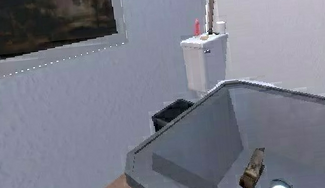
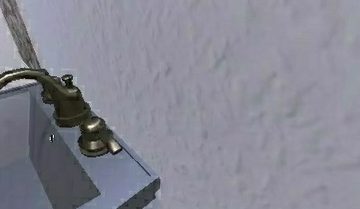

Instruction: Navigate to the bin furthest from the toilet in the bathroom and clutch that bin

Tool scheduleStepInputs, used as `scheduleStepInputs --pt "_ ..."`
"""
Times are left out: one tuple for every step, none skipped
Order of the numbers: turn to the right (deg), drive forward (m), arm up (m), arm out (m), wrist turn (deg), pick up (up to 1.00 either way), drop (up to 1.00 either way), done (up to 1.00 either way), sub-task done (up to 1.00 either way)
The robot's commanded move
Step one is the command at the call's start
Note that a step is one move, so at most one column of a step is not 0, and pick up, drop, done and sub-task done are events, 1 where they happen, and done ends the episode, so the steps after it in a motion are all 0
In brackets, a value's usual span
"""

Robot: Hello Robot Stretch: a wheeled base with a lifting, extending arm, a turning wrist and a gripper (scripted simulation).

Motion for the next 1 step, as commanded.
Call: scheduleStepInputs --pt "-45.0 0.0 0.0 0.0 0.0 0.0 0.0 0.0 0.0"
